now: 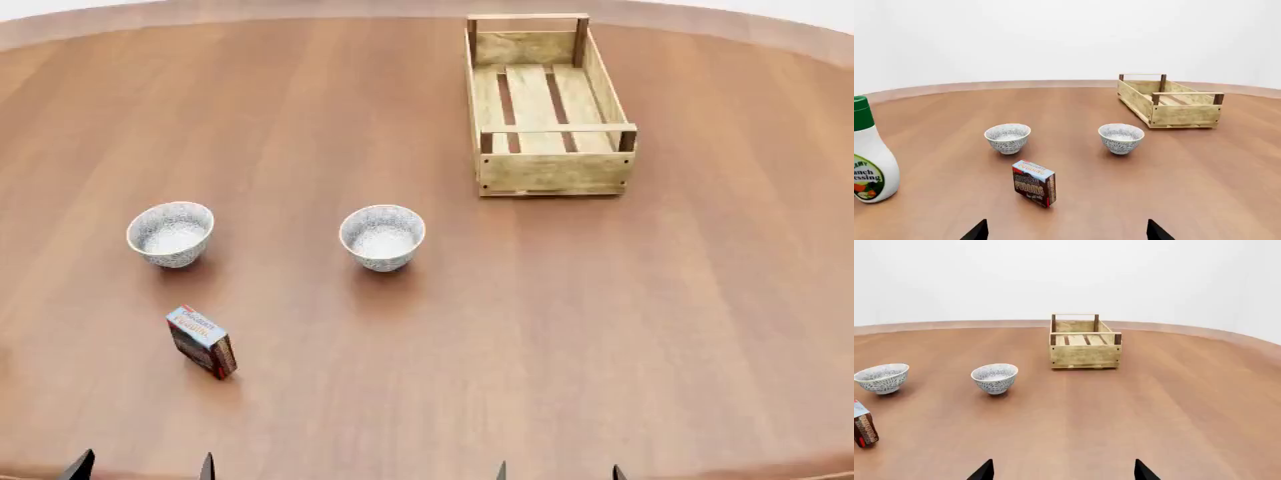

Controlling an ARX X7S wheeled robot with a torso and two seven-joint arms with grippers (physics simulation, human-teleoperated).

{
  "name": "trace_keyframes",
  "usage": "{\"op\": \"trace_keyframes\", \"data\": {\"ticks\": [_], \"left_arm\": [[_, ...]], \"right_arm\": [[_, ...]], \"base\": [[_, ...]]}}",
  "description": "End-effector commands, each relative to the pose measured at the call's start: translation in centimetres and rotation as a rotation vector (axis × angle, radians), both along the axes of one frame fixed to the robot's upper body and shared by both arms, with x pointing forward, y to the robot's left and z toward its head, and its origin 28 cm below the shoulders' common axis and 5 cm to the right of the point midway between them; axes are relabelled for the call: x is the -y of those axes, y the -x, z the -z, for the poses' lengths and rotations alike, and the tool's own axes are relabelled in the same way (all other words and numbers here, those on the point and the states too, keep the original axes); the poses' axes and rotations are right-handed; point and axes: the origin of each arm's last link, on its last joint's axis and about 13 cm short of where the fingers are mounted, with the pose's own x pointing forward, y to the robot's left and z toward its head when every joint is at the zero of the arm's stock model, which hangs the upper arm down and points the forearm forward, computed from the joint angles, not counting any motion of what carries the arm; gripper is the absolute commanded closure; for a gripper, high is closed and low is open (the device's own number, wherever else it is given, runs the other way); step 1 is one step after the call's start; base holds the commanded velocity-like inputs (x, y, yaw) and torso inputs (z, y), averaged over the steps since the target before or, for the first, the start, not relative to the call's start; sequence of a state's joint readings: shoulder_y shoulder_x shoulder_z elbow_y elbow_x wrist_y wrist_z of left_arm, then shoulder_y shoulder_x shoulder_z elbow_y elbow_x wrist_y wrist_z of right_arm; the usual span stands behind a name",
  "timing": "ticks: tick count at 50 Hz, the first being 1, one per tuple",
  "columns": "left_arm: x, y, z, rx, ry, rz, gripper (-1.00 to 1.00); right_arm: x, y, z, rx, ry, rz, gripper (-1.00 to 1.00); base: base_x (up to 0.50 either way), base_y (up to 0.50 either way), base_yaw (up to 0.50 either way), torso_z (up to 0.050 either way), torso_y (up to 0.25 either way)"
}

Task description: Stack the right bowl on the left bowl and place them in the tray.

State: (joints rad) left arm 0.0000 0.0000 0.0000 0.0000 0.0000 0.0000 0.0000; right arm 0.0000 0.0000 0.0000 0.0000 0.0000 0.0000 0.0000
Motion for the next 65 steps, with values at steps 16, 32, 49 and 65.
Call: {"op": "trace_keyframes", "data": {"ticks": [16,32,49,65], "left_arm": [[-0.03,-0.08,0.1,-0.028,0.023,-0.012,-1.0],[0.03,-0.1,0.4,-0.048,0.01,-0.009,-1.0],[0.2,0.09,0.21,-0.05,0.009,-0.002,-1.0],[0.12,0.0,0.09,-0.052,0.008,-0.016,-1.0]], "right_arm": [[0.0,-0.04,-0.04,-0.004,-0.018,0.008,-1.0],[-0.02,-0.03,-0.08,-0.007,-0.019,0.012,-1.0],[0.08,0.18,-0.21,-0.001,-0.037,0.01,-1.0],[0.06,0.12,-0.28,0.0,-0.045,0.014,-1.0]], "base": [[0.0,0.0,0.0,0.0,0.0],[0.0,0.0,0.0,0.0,0.0],[0.0,0.0,0.0,0.013,0.0],[0.0,0.0,0.0,0.05,0.0]]}}
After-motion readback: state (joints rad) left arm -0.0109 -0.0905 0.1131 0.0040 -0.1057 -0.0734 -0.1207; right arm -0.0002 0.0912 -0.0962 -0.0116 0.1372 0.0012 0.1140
